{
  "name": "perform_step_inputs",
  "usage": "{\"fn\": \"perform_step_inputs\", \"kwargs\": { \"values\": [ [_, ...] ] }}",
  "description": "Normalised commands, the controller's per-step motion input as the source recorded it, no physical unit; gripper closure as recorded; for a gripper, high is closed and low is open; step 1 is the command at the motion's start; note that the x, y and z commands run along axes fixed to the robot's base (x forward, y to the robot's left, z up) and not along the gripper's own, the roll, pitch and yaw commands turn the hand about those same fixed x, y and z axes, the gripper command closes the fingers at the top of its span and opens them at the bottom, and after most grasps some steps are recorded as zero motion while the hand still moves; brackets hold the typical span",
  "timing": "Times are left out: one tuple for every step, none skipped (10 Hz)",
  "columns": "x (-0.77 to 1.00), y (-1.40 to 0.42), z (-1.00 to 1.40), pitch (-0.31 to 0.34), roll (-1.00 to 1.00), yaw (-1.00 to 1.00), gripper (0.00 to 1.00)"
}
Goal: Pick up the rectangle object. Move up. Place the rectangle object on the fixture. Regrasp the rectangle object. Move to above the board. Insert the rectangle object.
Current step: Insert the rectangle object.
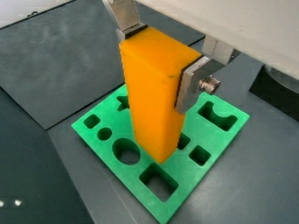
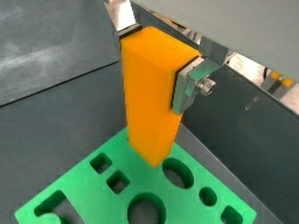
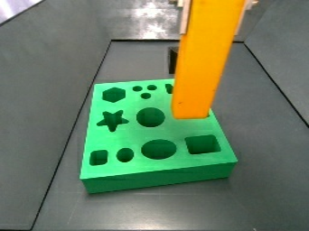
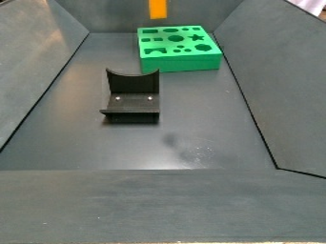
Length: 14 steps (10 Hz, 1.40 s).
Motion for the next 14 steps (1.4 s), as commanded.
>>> {"fn": "perform_step_inputs", "kwargs": {
  "values": [
    [0.76,-0.37,-0.05,0.070,0.10,-0.12,1.00],
    [0.82,-0.29,-0.11,0.079,0.13,-0.08,1.00],
    [0.88,-0.25,-0.09,0.103,0.22,0.00,1.00],
    [0.95,-0.18,0.00,0.147,0.37,0.00,1.00],
    [0.89,-0.09,0.00,0.159,0.48,0.00,1.00],
    [0.86,-0.09,0.00,0.164,0.49,0.00,1.00],
    [0.79,-0.17,-0.01,0.170,0.40,0.00,1.00],
    [0.14,0.00,0.00,0.043,0.00,-0.07,1.00],
    [0.28,-0.02,-0.09,0.030,0.02,0.00,1.00],
    [0.95,-0.17,-0.26,0.093,0.12,0.00,1.00],
    [0.87,-0.10,-0.24,0.129,0.18,0.11,1.00],
    [0.37,-0.13,-0.12,0.114,0.18,0.16,1.00],
    [0.35,-0.13,-0.09,0.100,0.18,0.22,1.00],
    [0.41,-0.14,-0.10,0.091,0.23,0.26,1.00]
  ]
}}
